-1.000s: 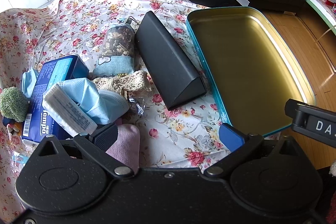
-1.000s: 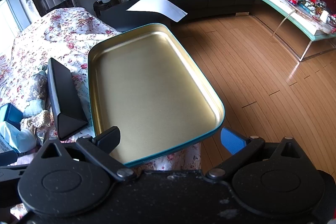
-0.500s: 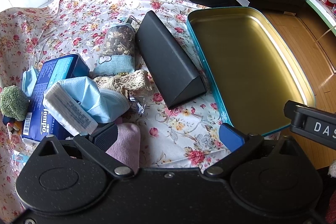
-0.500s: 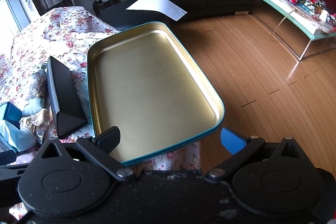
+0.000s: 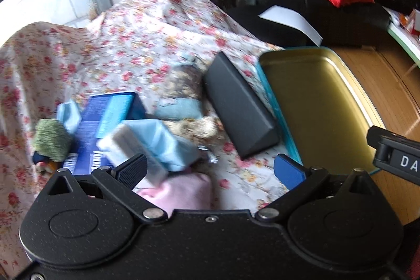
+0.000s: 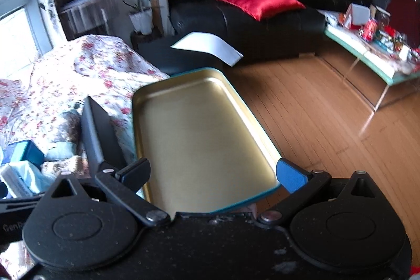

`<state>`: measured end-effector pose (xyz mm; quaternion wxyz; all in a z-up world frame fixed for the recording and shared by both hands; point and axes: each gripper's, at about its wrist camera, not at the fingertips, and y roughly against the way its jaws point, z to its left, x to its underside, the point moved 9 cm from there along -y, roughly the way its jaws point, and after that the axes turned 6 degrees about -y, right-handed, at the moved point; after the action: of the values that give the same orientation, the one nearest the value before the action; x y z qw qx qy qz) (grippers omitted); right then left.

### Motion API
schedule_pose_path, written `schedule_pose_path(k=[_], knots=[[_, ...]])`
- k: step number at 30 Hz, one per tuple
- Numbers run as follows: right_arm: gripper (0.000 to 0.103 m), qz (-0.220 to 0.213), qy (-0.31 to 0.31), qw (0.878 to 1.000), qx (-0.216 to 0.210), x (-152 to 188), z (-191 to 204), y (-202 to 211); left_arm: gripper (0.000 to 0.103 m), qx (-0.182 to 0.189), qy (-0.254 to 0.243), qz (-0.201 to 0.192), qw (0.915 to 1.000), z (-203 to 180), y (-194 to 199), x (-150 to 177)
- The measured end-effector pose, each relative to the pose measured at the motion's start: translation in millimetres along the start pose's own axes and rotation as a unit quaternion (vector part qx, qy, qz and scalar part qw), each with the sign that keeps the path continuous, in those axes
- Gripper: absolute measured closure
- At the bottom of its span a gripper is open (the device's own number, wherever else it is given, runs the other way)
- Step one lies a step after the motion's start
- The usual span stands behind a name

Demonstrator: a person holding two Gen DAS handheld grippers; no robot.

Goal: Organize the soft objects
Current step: 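Grasp the pink fleece pouch with the right tool while the left tool grasps the bagged sponge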

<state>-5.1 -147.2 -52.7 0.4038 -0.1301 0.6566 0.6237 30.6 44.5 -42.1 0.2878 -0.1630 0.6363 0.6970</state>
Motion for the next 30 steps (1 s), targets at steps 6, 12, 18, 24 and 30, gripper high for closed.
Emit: schedule_pose_path(k=[6, 12, 18, 24, 30], knots=[[0.001, 0.014, 0.006, 0.999, -0.034, 9.1, 26.4, 10.2, 0.004, -0.023, 0.052, -0.011, 0.9983, 48.8, 9.3, 4.3], [0.001, 0.040, 0.020, 0.994, -0.098, 27.7, 61.3, 16.6, 0.004, -0.070, 0.118, -0.027, 0.9902, 117.9, 18.0, 13.3], [0.001, 0.036, 0.074, 0.986, -0.143, 46.4, 104.8, 25.3, 0.004, -0.129, 0.142, -0.007, 0.9813, 166.6, 11.2, 36.8], [0.010, 0.076, 0.121, 0.974, -0.175, 74.6, 136.1, 15.1, 0.004, -0.134, 0.180, 0.043, 0.9736, 193.9, -2.3, 74.4], [0.009, 0.066, 0.184, 0.957, -0.215, 94.7, 166.3, 23.9, 0.004, -0.152, 0.203, 0.059, 0.9654, 215.0, -1.1, 99.2]])
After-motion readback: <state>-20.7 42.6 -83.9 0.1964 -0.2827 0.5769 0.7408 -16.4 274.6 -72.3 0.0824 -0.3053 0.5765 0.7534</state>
